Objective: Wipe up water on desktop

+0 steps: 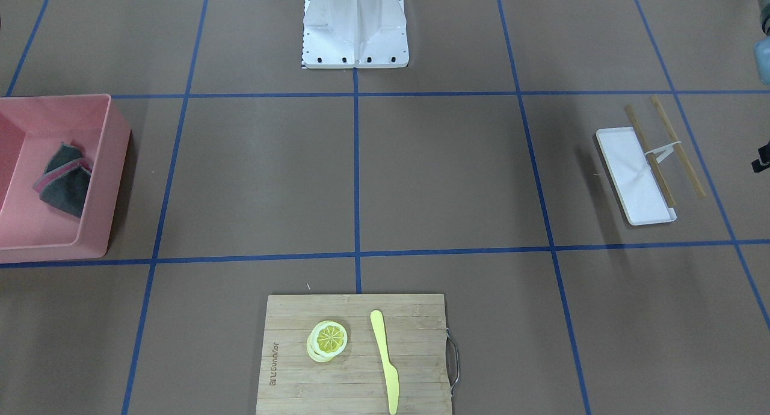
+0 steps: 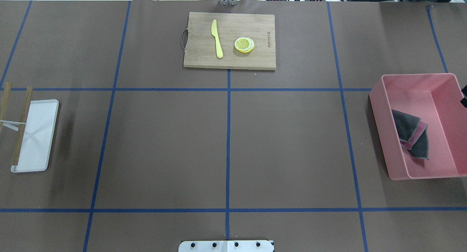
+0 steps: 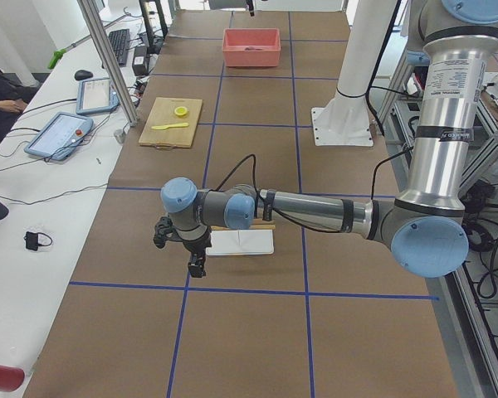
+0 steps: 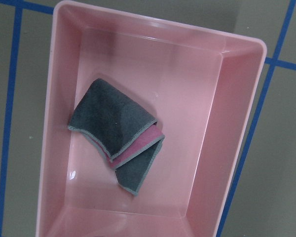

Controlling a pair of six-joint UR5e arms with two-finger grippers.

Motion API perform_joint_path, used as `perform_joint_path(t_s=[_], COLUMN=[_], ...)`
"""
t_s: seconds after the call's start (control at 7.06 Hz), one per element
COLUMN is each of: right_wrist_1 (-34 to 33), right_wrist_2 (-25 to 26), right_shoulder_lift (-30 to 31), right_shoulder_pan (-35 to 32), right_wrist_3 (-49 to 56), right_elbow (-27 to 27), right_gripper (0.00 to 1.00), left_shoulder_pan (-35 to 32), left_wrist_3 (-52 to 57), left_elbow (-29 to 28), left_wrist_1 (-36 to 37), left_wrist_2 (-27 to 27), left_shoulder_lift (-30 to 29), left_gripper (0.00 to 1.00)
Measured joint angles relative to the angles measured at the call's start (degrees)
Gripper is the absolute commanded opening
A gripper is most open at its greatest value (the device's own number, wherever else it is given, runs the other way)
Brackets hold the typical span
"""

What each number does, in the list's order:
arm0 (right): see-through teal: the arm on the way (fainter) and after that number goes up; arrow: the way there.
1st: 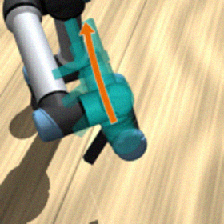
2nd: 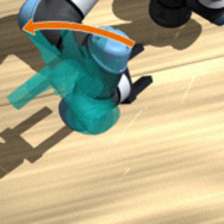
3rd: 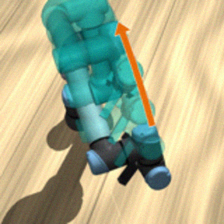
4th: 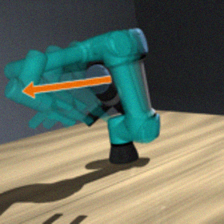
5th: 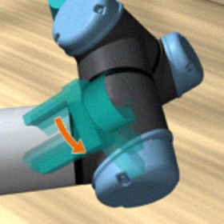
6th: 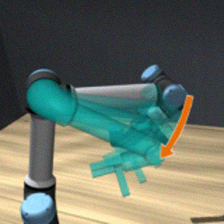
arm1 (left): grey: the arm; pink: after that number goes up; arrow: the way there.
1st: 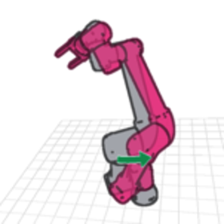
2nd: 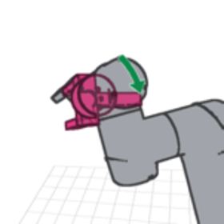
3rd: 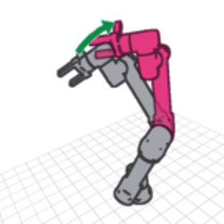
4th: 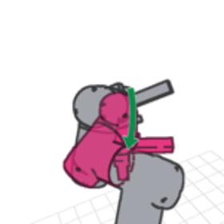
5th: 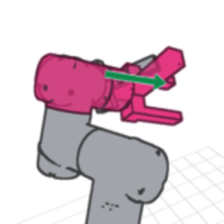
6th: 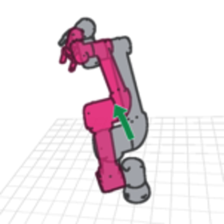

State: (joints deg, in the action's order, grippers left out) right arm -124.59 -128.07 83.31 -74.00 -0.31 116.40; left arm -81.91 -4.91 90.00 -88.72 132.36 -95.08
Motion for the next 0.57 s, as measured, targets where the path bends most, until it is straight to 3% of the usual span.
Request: perform_joint_path(t_s=[0.28, 0.57], right_wrist_1=[4.7, 11.4], right_wrist_2=[1.4, 1.5], right_shoulder_lift=[-0.1, 0.1], right_shoulder_pan=[-3.6, -8.3], right_wrist_3=[0.1, 0.3], right_elbow=[-2.0, -9.9], right_gripper=[1.00, 1.00], left_shoulder_pan=[-2.3, -4.4], left_wrist_3=[0.3, 3.7], left_elbow=[0.2, 0.9], left_wrist_1=[0.0, 0.9], left_wrist_2=[0.1, 0.3], left_shoulder_lift=[0.1, 1.0], left_gripper=[0.99, 0.99])
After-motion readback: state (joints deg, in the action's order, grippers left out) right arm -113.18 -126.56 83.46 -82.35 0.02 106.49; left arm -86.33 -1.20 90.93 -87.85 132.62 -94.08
